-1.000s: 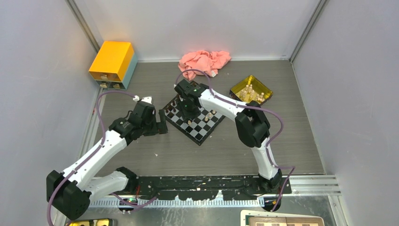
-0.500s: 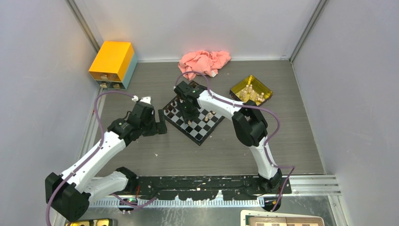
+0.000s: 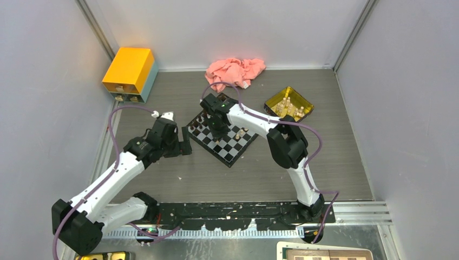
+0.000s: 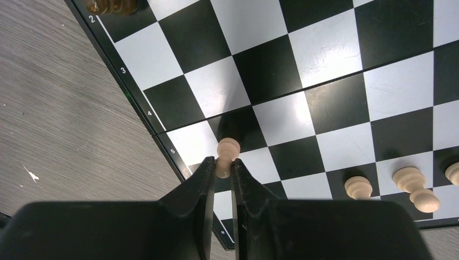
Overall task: Set up the chess pieces on the board
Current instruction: Move the chess piece to the chessboard.
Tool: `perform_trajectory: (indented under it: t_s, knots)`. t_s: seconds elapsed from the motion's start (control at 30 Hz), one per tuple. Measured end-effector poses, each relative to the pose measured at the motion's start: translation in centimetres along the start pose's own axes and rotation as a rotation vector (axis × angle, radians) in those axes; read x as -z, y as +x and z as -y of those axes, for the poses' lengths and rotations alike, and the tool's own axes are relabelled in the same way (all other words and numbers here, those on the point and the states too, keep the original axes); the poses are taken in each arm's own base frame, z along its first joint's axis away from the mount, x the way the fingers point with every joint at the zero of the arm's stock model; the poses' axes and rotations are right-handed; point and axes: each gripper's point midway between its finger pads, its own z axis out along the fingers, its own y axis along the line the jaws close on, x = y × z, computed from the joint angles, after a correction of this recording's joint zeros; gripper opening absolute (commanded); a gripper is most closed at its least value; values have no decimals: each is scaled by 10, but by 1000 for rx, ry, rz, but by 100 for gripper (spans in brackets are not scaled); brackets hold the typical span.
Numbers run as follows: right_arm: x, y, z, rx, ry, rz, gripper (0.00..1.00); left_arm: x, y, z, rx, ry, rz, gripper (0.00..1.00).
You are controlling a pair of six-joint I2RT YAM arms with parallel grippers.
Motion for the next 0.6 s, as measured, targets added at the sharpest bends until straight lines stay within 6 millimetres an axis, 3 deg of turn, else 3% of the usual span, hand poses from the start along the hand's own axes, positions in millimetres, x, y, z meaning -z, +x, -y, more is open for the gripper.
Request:
perform_trajectory:
  t_s: [0.23, 0.6]
  knots:
    - [2, 0, 6, 2, 34, 21, 13, 1, 1, 0, 1, 2, 2, 100]
    - [13, 16, 29, -6, 113, 20, 13, 1, 1, 0, 4, 3, 3, 100]
